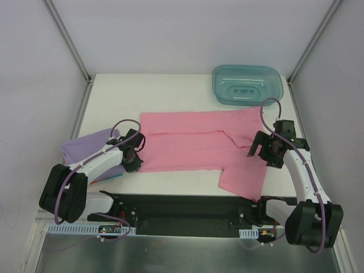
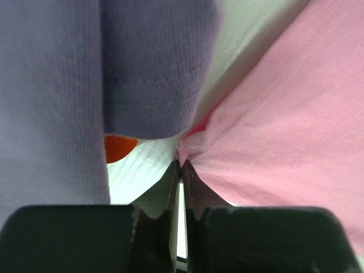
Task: Fold and stack the t-shirts
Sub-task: Grap the side of the flattened tshirt closest away from the robot with both arms
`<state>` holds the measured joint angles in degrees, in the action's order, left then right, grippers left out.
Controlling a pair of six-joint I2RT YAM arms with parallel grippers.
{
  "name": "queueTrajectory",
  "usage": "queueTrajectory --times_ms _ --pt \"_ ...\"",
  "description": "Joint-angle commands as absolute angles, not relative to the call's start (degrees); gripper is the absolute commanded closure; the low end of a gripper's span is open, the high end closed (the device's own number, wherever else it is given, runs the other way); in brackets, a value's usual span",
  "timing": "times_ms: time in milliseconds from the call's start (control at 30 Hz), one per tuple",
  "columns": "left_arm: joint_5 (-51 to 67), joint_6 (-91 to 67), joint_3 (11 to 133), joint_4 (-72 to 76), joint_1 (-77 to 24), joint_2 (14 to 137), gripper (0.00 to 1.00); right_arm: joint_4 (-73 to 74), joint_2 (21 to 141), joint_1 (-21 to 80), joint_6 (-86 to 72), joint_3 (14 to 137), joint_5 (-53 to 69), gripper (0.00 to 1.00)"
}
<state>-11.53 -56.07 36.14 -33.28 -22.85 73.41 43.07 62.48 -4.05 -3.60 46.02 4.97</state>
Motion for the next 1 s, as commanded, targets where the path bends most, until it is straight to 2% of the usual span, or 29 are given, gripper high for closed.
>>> queueTrajectory --times_ms 0,333,467,567,667,767,800,967 --pt "-14.0 -56.0 36.9 -33.9 -22.9 74.2 1.0 47.1 56.8 2.0 -3.7 46.4 3.3 0.03" --pt "-13.4 -55.1 36.4 -32.8 -22.9 71.7 1.0 54.9 59.1 31.5 -15.4 41.4 -1.1 0.03" --pt "-13.4 -55.0 36.1 -32.9 -22.9 71.1 1.0 59.4 60.6 39.5 -24.3 39.6 -2.6 0.03" --pt "-13.3 -55.2 36.1 -32.9 -22.9 71.0 1.0 60.8 61.0 41.5 -27.8 38.1 -2.6 0.01" --pt "-12.8 -55.1 36.5 -32.7 -22.9 71.4 1.0 60.7 60.7 41.3 -32.6 37.5 -4.3 0.06" --pt "-12.7 -54.8 36.7 -32.8 -22.9 71.3 1.0 59.8 63.4 39.0 -34.3 37.1 -6.1 0.14" --pt "-12.6 -54.8 36.8 -32.7 -22.9 71.0 1.0 59.0 64.4 38.3 -33.3 36.7 -5.5 0.21" --pt "-12.6 -54.8 37.3 -32.8 -22.9 70.8 1.0 53.6 71.0 36.2 -31.6 35.5 -4.7 0.31"
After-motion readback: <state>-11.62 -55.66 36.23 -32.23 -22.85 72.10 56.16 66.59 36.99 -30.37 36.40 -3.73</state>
